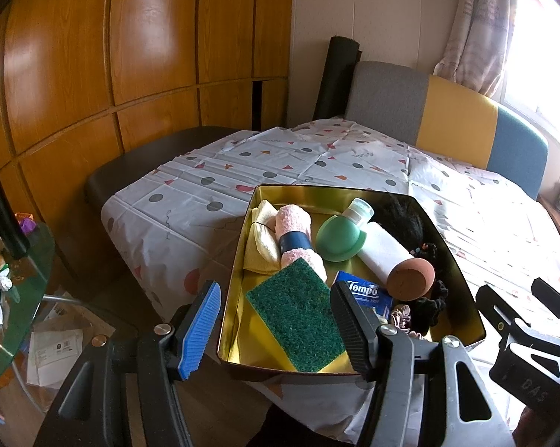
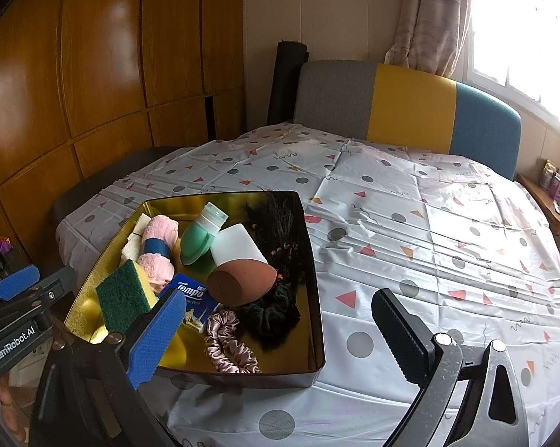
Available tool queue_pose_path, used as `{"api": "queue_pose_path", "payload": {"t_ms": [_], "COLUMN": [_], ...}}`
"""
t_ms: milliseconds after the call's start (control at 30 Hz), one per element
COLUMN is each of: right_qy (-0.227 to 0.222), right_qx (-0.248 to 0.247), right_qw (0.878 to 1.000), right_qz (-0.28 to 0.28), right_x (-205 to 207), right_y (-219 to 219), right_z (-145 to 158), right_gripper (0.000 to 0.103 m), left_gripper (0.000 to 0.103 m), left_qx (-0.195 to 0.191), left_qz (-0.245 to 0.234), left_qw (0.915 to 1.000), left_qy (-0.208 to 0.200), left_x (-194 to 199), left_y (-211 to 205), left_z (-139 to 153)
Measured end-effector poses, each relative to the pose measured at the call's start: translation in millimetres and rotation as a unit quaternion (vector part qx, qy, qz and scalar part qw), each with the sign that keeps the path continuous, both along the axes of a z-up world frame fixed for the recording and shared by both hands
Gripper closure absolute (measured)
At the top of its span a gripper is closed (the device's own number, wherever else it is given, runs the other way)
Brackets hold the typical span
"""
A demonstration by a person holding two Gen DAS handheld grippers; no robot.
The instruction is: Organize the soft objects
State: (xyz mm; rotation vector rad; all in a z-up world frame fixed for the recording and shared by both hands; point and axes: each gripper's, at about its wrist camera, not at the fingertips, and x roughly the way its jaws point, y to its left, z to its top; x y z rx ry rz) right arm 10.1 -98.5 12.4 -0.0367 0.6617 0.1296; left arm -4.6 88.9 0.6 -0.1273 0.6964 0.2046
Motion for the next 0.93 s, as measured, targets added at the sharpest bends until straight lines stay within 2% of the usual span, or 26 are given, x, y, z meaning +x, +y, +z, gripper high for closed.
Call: {"api": "queue_pose_path", "payload": {"t_ms": [233, 400, 433, 500, 567, 633, 767, 933], "right_qy": [-0.001, 0.0, 0.0, 0.0, -0.001, 0.001, 0.003, 0.002], "right_qx": [0.0, 0.0, 0.0, -0.002, -0.001, -0.002, 0.0, 0.001], "right_qw": [1.0, 1.0, 1.0, 1.0, 1.0, 1.0, 1.0, 1.0], "right_qz": [0.0, 0.0, 0.001, 0.001, 0.002, 0.002, 0.001, 0.0], "right_x": [0.0, -0.2, -0.5, -0.8, -0.8, -0.9, -0.3, 0.1], "right_y": [0.3, 0.2, 0.7, 1.3, 1.5, 1.6, 1.1, -2.0], "right_z": [-0.4, -1.2, -0.8, -0.1, 0.5, 0.2, -1.1, -2.3], "right_gripper": [0.002, 0.002, 0.002, 0.002, 0.002, 0.002, 0.002, 0.002], "left_gripper": [0.041, 0.041, 0.04, 0.032, 0.032, 0.032, 0.045, 0.048], "left_qx": [0.003, -0.01, -0.009, -0.016, -0.027, -0.02, -0.014, -0.002], "left_qz": [0.005, 0.003, 0.008, 0.009, 0.0, -0.004, -0.007, -0.014], "left_qw": [1.0, 0.9999, 0.9999, 0.9998, 0.9996, 0.9998, 0.9995, 0.9993], "left_qy": [-0.002, -0.004, -0.004, -0.001, 0.001, -0.002, -0.028, -0.035], "left_x": [-0.6, -1.0, -1.1, -0.5, 0.2, -0.4, -3.7, -3.4], "left_y": [0.4, 2.0, 1.6, 2.4, 2.6, 1.7, 2.9, 0.0], "left_z": [1.0, 1.4, 1.8, -0.1, -3.1, -4.6, 1.2, 7.2]}}
